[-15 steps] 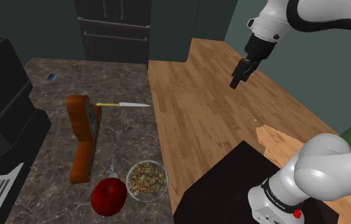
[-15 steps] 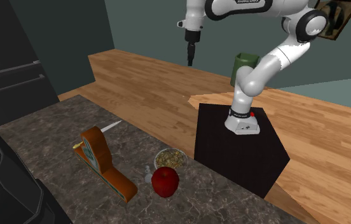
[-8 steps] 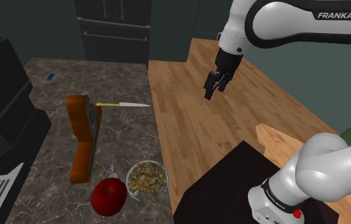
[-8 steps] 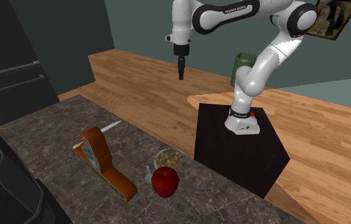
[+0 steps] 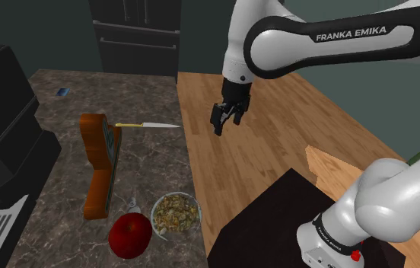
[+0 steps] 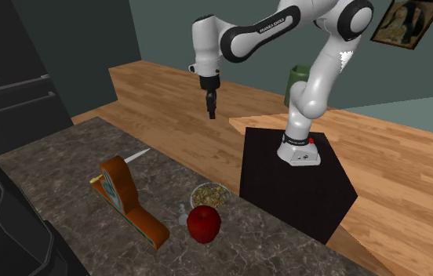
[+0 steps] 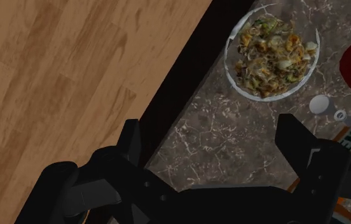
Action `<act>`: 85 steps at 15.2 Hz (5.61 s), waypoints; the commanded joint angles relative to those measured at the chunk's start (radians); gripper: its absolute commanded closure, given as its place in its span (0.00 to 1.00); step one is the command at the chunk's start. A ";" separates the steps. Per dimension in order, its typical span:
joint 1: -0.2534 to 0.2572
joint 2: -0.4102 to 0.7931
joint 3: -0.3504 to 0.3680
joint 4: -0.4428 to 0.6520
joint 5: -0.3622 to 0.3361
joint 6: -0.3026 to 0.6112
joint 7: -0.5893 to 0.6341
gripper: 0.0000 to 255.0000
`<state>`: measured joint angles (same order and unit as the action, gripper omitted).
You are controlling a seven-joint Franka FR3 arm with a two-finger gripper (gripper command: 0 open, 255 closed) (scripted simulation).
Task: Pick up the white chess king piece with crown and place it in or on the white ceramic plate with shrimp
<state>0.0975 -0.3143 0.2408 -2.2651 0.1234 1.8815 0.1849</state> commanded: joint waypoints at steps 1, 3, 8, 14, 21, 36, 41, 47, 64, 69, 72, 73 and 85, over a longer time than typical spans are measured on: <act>0.009 0.083 0.029 0.044 -0.002 0.022 0.041 0.00; 0.019 0.157 0.053 0.083 -0.007 0.039 0.078 0.00; 0.052 0.350 0.100 0.200 -0.037 0.068 0.172 0.00; 0.112 0.591 0.128 0.378 -0.087 0.072 0.277 0.00; 0.209 0.882 0.127 0.652 -0.137 0.028 0.371 0.00; 0.340 1.241 0.110 0.997 -0.169 -0.012 0.435 0.00; 0.340 1.242 0.109 0.991 -0.169 -0.005 0.436 0.00; 0.340 1.242 0.109 0.991 -0.169 -0.005 0.436 1.00; 0.331 1.166 0.123 0.997 -0.155 -0.085 0.446 1.00; 0.328 1.135 0.129 1.011 -0.149 -0.130 0.452 1.00; 0.327 1.118 0.133 1.024 -0.145 -0.159 0.456 1.00; 0.326 1.113 0.134 1.029 -0.144 -0.168 0.457 1.00; 0.151 0.676 0.174 0.365 -0.036 0.051 0.339 1.00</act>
<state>0.2629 0.3959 0.4130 -1.8414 0.0769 1.9092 0.5398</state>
